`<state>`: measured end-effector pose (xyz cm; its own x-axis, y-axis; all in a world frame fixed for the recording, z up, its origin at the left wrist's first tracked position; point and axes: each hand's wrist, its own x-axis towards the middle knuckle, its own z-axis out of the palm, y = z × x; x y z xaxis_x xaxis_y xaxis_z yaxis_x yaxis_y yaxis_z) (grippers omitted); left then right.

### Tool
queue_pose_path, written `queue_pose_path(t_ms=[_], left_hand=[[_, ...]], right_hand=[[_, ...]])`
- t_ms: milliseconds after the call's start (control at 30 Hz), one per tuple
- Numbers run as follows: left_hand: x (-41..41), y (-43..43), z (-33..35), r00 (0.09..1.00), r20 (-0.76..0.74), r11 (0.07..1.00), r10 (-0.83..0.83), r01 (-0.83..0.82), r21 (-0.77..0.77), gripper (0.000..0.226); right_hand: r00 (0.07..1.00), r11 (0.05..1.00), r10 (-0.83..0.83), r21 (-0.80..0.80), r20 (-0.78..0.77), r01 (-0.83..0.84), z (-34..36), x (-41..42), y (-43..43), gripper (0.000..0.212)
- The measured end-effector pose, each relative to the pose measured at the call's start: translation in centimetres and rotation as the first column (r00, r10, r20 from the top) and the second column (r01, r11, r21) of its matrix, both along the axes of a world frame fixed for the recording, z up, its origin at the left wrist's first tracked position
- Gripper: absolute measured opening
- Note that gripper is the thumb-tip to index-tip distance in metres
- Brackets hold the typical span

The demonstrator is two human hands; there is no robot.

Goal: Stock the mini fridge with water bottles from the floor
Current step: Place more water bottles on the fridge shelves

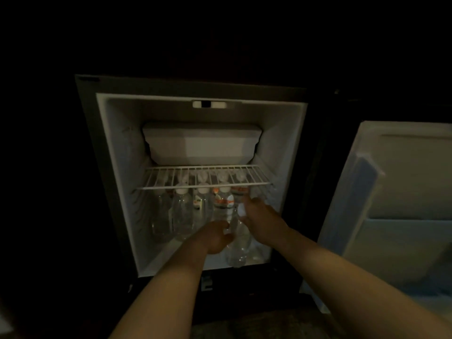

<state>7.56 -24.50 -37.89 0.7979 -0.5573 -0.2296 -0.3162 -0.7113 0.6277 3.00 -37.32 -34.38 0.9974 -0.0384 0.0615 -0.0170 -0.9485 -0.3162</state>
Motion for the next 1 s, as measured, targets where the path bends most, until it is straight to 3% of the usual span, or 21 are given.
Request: queue_pose_path(t_ms=[133,267,433,567,633,800,1000], left_hand=[[1.0,-0.9,-1.5,0.997,-0.051,0.993,0.063,-0.067,-0.097,0.041],[2.0,-1.5,-2.8,0.987,-0.110,0.977,0.113,-0.130,-0.168,0.040],[2.9,-1.5,-3.6,0.931,-0.293,0.903,0.218,-0.306,-0.301,0.030],[2.9,-2.0,-4.2,0.837,-0.463,0.855,0.293,-0.446,-0.264,0.025],[2.9,-2.4,-4.3,0.811,-0.507,0.838,0.293,-0.472,-0.272,0.024],[3.1,-3.1,-5.0,0.768,-0.576,0.757,0.279,-0.545,-0.360,0.039],[2.9,-4.4,-6.1,0.707,-0.680,0.693,0.194,-0.589,-0.415,0.034]], right_hand=[[0.996,0.997,-0.067,-0.029,-0.064,0.066,-0.6,1.7,-0.4,0.044],[0.995,0.991,-0.089,-0.093,0.041,0.093,-1.7,2.7,-0.3,0.035],[0.969,0.967,-0.170,0.219,0.177,0.130,-4.5,2.9,-1.5,0.043],[0.968,0.907,-0.233,0.338,-0.097,0.252,-8.3,2.4,-1.6,0.048],[0.952,0.856,-0.281,0.417,-0.122,0.306,-9.4,2.5,-1.0,0.050],[0.925,0.842,-0.375,0.397,-0.057,0.366,-10.0,3.4,-0.7,0.052],[0.877,0.782,-0.480,0.440,-0.026,0.441,-10.6,4.5,-1.0,0.048]])
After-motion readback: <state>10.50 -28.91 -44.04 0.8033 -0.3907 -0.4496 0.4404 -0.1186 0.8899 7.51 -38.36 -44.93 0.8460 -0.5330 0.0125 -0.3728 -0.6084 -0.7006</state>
